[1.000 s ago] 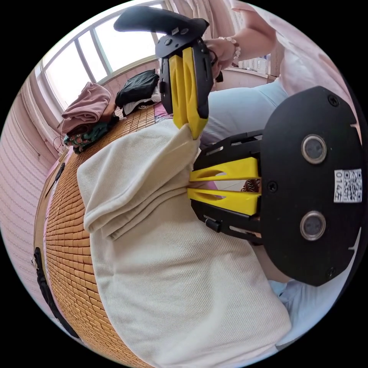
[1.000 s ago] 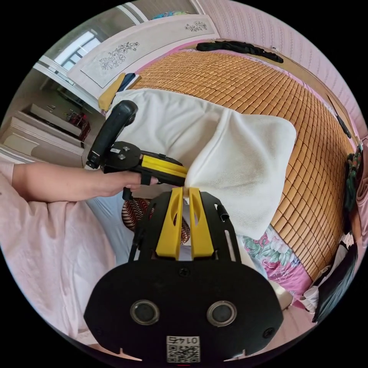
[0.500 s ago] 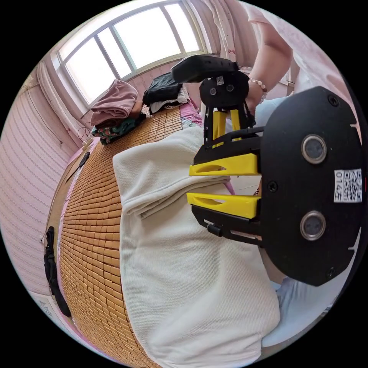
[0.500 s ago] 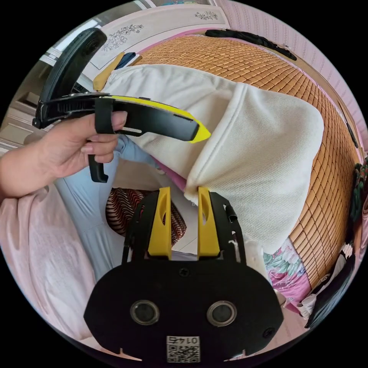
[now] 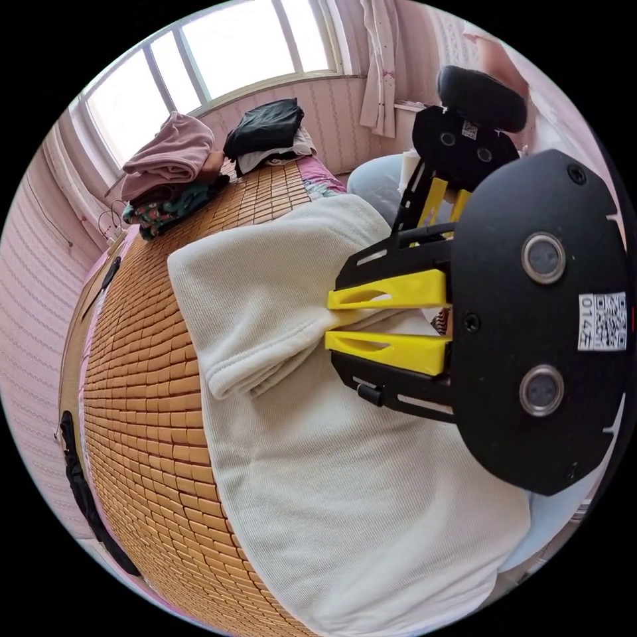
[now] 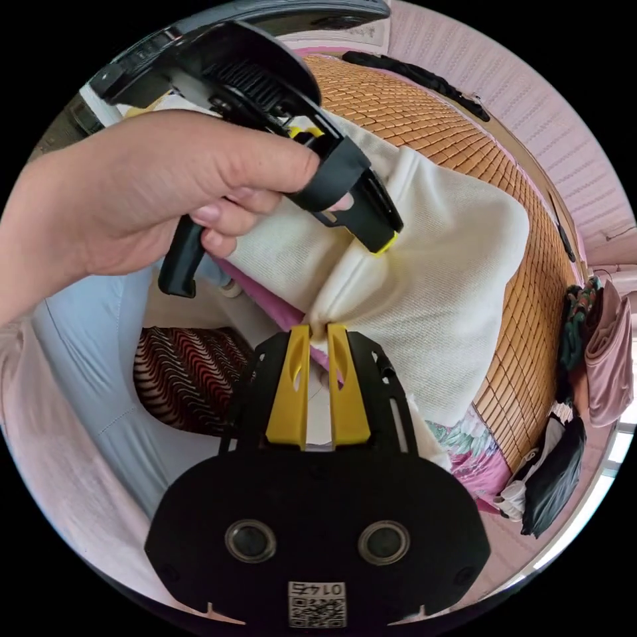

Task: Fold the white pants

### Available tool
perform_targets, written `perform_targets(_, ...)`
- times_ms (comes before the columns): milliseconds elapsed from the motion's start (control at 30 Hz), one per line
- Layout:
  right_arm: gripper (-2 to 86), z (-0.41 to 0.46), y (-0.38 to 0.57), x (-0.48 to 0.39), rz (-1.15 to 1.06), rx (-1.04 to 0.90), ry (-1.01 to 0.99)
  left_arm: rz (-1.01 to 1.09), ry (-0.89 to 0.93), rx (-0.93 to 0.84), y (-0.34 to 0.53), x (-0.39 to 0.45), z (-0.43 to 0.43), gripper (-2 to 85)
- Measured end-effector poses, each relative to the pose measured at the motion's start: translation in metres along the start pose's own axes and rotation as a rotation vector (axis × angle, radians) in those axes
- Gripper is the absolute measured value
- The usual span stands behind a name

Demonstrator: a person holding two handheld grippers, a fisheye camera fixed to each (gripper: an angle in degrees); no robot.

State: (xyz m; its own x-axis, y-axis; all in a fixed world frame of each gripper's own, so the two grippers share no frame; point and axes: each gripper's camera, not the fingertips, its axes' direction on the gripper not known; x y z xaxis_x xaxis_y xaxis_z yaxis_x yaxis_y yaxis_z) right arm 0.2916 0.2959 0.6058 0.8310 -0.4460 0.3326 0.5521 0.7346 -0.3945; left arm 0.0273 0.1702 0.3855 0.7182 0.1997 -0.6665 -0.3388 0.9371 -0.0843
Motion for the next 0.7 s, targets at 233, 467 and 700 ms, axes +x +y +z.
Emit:
perform_targets(233,2.1,-0.030,0.014,0.015,0.028,0.093,-0.102,0.101,0.022,0.167,0.023,0.032,-0.076,3.9)
perform_targets(467,1.5,-0.087,-0.013,-0.013,-0.111,0.279,-0.130,0.133,-0.040,0.359,0.047,0.023,-0.177,3.7)
perform_targets(700,2.5,-0.130,-0.117,-0.098,-0.467,0.444,-0.287,-0.024,-0.276,0.482,0.106,-0.089,-0.351,3.9)
